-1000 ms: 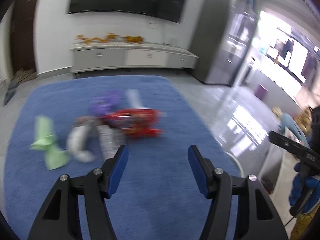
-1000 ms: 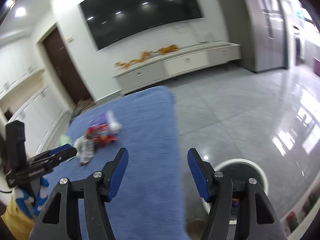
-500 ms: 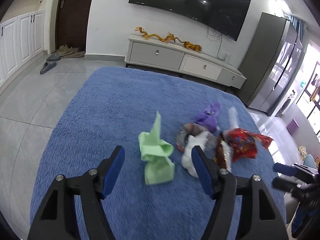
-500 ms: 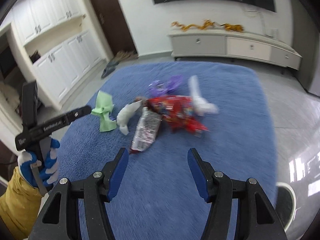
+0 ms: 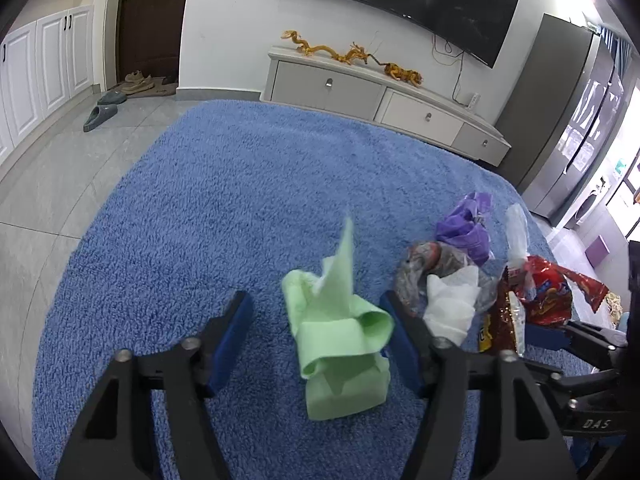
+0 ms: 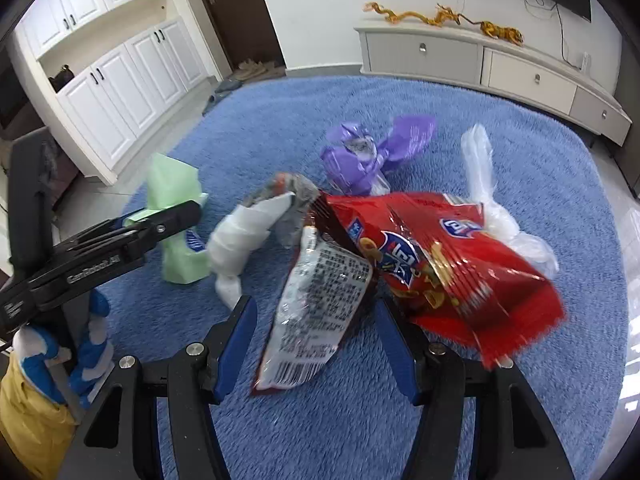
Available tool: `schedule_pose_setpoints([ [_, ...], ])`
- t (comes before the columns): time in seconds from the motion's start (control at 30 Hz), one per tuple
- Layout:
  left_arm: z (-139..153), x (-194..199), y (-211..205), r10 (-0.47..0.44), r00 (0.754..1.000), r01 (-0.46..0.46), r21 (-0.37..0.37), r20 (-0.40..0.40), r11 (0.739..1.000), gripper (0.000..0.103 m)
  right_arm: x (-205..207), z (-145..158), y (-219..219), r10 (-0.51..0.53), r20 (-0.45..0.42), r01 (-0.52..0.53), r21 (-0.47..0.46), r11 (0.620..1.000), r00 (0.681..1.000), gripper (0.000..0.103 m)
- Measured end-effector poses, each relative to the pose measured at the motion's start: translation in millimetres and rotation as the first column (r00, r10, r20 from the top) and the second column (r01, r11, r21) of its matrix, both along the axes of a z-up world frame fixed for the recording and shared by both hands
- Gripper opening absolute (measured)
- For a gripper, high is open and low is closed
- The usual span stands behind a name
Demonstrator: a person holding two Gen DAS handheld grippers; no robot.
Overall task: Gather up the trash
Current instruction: 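Grasp the green paper with the left tool while the right tool grasps the brown snack wrapper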
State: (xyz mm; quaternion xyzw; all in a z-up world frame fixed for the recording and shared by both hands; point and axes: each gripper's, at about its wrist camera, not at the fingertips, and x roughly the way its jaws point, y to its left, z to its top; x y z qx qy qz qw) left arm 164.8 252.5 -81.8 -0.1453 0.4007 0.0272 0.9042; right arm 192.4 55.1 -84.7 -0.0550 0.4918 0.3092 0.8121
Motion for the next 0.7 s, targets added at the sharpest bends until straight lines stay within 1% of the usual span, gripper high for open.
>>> schedule_pose_setpoints([
  [0.03,-0.5,0.0,0.0,-0.005,1.000,0.005,-0.007,0.001,1.000,0.047,1.5,-2.9,0.9,-0.003,-0.007,0.003,0.002,1.000,1.000,0.056],
  [0.07,-0.4,-0.9,-0.5,-0.012,1.000,0.012,-0.012,0.004,1.000,0.044,2.8,-4.1,-0.7,-0.007,-0.012,0.007,0.004,1.000,1.000,0.048],
  [0.1,0.9,-2.5,-1.9,-0.017,1.000,0.017,-0.007,0.008,1.000,0.040,2.2,-4.4,-3.0,-0.013,-0.011,0.013,0.011,1.000,1.000,0.045],
  [0.17,3.8,-7.2,-2.9,-0.018,1.000,0.018,0.001,0.016,1.000,0.036,-0.7,-2.7,-8.3,-0.019,-0.017,0.019,0.029,0.999,1.000,0.040],
  [0.27,10.6,-19.3,-2.3,-0.015,0.999,0.016,-0.014,0.036,1.000,0.031,-11.9,2.8,-22.3,-0.013,-0.016,0.013,0.045,0.999,1.000,0.036],
  [0.4,24.4,-44.2,-3.1,-0.016,0.998,0.017,-0.019,0.065,1.000,0.030,-30.8,17.7,-39.9,0.023,-0.001,-0.023,0.074,0.997,1.000,0.033],
  [0.5,36.8,-64.5,-6.1,-0.025,0.996,0.028,-0.024,0.087,0.999,0.030,-51.7,33.7,-52.6,0.053,0.030,-0.056,0.102,0.993,0.998,0.032],
  [0.6,48.3,-82.1,-9.7,-0.036,0.993,0.042,-0.051,0.109,0.998,0.030,-73.2,51.6,-70.9,0.057,0.067,-0.065,0.131,0.989,0.996,0.032],
  [0.7,59.7,-99.1,-19.9,-0.056,0.990,0.065,-0.062,0.131,0.996,0.030,-93.4,65.0,-87.7,0.050,0.095,-0.066,0.164,0.984,0.994,0.032],
])
